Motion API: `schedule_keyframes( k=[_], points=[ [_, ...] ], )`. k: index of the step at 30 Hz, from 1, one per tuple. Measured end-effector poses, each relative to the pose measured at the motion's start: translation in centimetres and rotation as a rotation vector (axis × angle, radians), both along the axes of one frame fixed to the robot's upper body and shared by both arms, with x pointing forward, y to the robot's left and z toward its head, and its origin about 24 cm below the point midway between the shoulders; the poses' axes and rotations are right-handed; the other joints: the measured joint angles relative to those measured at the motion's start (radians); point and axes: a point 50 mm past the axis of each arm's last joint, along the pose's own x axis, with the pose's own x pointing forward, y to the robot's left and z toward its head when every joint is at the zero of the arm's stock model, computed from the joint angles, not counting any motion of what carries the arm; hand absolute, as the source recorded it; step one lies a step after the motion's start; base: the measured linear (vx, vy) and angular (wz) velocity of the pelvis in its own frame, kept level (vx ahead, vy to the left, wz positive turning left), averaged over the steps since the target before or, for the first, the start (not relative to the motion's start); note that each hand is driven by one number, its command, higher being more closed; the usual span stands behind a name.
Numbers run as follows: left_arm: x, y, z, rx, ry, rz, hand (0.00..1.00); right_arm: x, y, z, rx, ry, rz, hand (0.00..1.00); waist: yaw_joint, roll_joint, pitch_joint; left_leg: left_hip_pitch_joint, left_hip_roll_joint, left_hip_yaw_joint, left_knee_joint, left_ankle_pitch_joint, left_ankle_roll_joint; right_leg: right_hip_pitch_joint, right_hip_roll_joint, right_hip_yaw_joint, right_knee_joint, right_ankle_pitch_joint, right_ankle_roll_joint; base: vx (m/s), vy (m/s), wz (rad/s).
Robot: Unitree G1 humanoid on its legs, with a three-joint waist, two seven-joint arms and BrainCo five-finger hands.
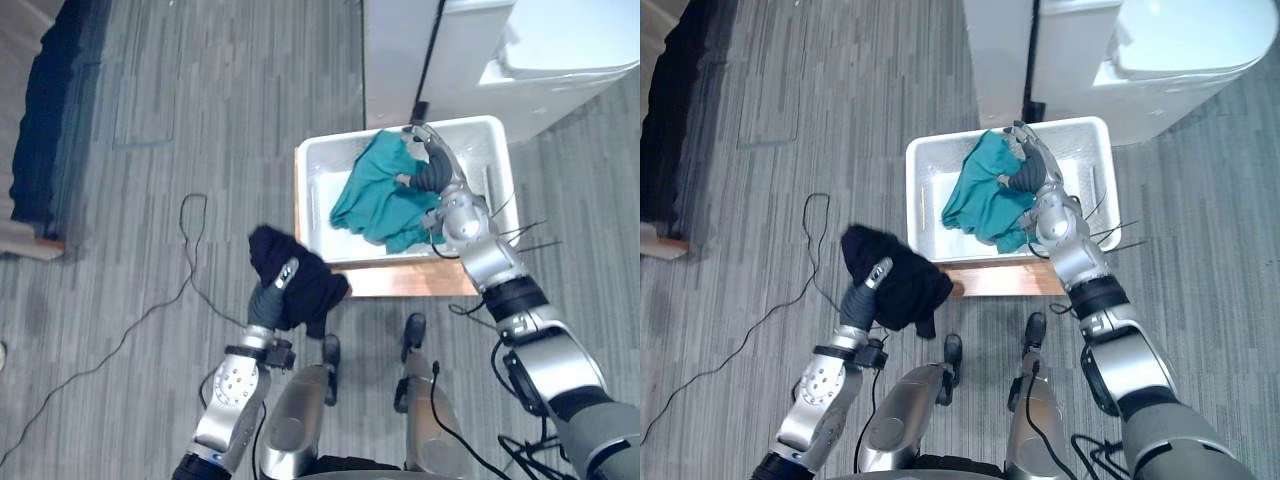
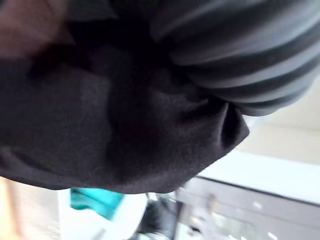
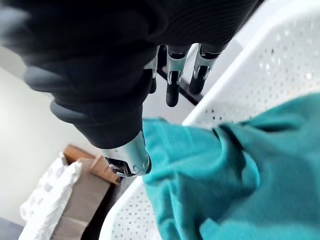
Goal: Tidy the bed and pick cloth on bed and put in laundry
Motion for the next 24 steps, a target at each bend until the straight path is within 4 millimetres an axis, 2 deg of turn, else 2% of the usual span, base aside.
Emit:
schedule_keyframes(
  k=[1, 3, 5, 7, 8, 10, 13, 14, 15, 16, 17, 18, 19, 20, 21, 23, 24],
  points=[
    [0.0, 0.0, 0.5, -0.006, -0.018, -0.007, 1.0, -0.5, -0.3, -1.2, 0.008, 0.036, -0.019, 0.0, 0.001, -0.004, -0.015, 0.014, 0.004, 0.005, -0.003, -0.003, -0.001, 0.011, 0.003, 0.004, 0.0, -0.002, 0.002, 0.06, 0.023, -0.27],
    [-0.3, 0.6, 2.3, -0.032, -0.091, -0.013, 1.0, -2.9, -1.4, -5.4, 0.044, 0.163, -0.086, 0.0, -0.003, -0.027, -0.077, 0.076, 0.018, 0.032, -0.032, -0.009, -0.004, 0.046, 0.015, 0.022, 0.0, -0.011, 0.001, 0.07, 0.027, -0.3],
    [-0.1, 1.0, 3.4, -0.041, -0.139, -0.013, 1.0, -4.2, -2.7, -7.0, 0.074, 0.211, -0.142, 0.0, -0.005, -0.041, -0.121, 0.096, 0.022, 0.052, -0.045, -0.009, -0.005, 0.049, 0.02, 0.04, 0.0, -0.013, -0.001, 0.04, 0.019, -0.29],
    [0.4, 1.2, 4.3, -0.025, -0.167, -0.004, 1.0, -5.0, -3.5, -7.6, 0.091, 0.226, -0.171, 0.0, -0.015, -0.047, -0.13, 0.133, 0.025, 0.07, -0.055, -0.011, -0.007, 0.073, 0.024, 0.057, 0.0, -0.013, 0.0, 0.0, 0.023, -0.3],
    [0.7, 1.4, 4.5, -0.001, -0.168, 0.019, 1.0, -5.4, -3.6, -8.2, 0.094, 0.245, -0.176, 0.0, -0.029, -0.053, -0.149, 0.15, 0.026, 0.084, -0.062, -0.011, -0.008, 0.079, 0.027, 0.071, -0.001, -0.014, 0.0, -0.05, 0.015, -0.28],
    [1.8, 1.5, 5.0, 0.031, -0.159, 0.045, 1.0, -6.6, -4.1, -9.0, 0.102, 0.27, -0.191, 0.0, -0.035, -0.059, -0.181, 0.165, 0.028, 0.103, -0.067, -0.012, -0.009, 0.081, 0.031, 0.089, -0.001, -0.014, 0.001, -0.04, 0.002, -0.32],
    [5.7, 2.6, 5.3, 0.113, -0.111, 0.164, 1.0, -7.8, -4.0, -10.2, 0.106, 0.32, -0.172, 0.0, -0.064, -0.07, -0.192, 0.188, 0.034, 0.141, -0.057, -0.025, -0.019, 0.089, 0.04, 0.128, -0.001, -0.021, -0.002, -0.09, -0.004, -0.37],
    [7.9, 3.2, 5.3, 0.146, -0.067, 0.223, 1.0, -7.9, -3.8, -10.2, 0.111, 0.328, -0.159, 0.0, -0.079, -0.078, -0.188, 0.166, 0.043, 0.16, -0.022, -0.04, -0.021, 0.068, 0.045, 0.145, 0.008, -0.027, -0.002, -0.13, -0.023, -0.42],
    [9.0, 3.6, 5.3, 0.167, -0.051, 0.263, 1.0, -7.8, -3.7, -10.1, 0.118, 0.326, -0.155, 0.0, -0.086, -0.082, -0.185, 0.143, 0.052, 0.167, 0.007, -0.05, -0.021, 0.05, 0.051, 0.154, 0.015, -0.04, -0.003, -0.2, -0.043, -0.6],
    [11.1, 4.2, 5.7, 0.186, -0.018, 0.334, 1.0, -7.4, -3.6, -9.6, 0.128, 0.312, -0.149, 0.0, -0.098, -0.072, -0.167, 0.091, 0.087, 0.182, 0.061, -0.071, -0.005, -0.003, 0.073, 0.158, 0.061, -0.08, -0.003, -0.21, -0.057, -0.59],
    [13.0, 4.9, 6.8, 0.206, -0.012, 0.413, 1.0, -6.6, -3.2, -8.6, 0.154, 0.28, -0.133, 0.0, -0.115, -0.083, -0.103, 0.051, 0.108, 0.189, 0.129, -0.094, -0.011, -0.072, 0.082, 0.16, 0.23, -0.108, -0.028, -0.19, -0.043, -0.47],
    [13.7, 5.2, 7.2, 0.217, -0.01, 0.449, 1.0, -6.2, -3.1, -8.3, 0.16, 0.267, -0.128, 0.0, -0.129, -0.096, -0.072, 0.031, 0.114, 0.189, 0.17, -0.11, -0.013, -0.095, 0.08, 0.156, 0.28, -0.136, -0.011, -0.16, -0.031, -0.31],
    [14.4, 5.4, 7.8, 0.217, -0.007, 0.497, 1.0, -5.7, -3.0, -7.5, 0.176, 0.245, -0.122, 0.0, -0.15, -0.104, -0.023, -0.016, 0.137, 0.192, 0.246, -0.132, -0.022, -0.138, 0.097, 0.158, 0.336, -0.15, -0.015, -0.16, -0.011, -0.23],
    [14.6, 5.3, 8.1, 0.215, -0.012, 0.512, 1.0, -5.6, -3.0, -7.3, 0.192, 0.235, -0.122, 0.0, -0.155, -0.111, 0.004, -0.046, 0.148, 0.197, 0.286, -0.139, -0.02, -0.175, 0.103, 0.163, 0.377, -0.158, -0.018, -0.2, -0.027, -0.39],
    [14.6, 4.6, 7.9, 0.237, -0.025, 0.526, 1.0, -5.7, -2.9, -7.1, 0.201, 0.228, -0.119, 0.0, -0.156, -0.116, 0.026, -0.096, 0.161, 0.207, 0.344, -0.157, -0.017, -0.257, 0.108, 0.17, 0.461, -0.173, -0.021, -0.17, -0.031, -0.33],
    [14.5, 3.8, 7.9, 0.246, -0.034, 0.533, 1.0, -6.0, -2.5, -6.8, 0.215, 0.211, -0.104, 0.0, -0.15, -0.112, 0.038, -0.158, 0.177, 0.212, 0.409, -0.182, -0.019, -0.331, 0.116, 0.172, 0.532, -0.195, -0.024, -0.1, -0.028, -0.25],
    [14.6, 3.2, 8.4, 0.254, -0.058, 0.539, 1.0, -6.2, -1.8, -6.0, 0.245, 0.18, -0.075, 0.0, -0.147, -0.111, 0.058, -0.206, 0.193, 0.211, 0.462, -0.199, -0.019, -0.382, 0.122, 0.168, 0.584, -0.211, -0.026, -0.06, -0.013, -0.15]
  ],
)
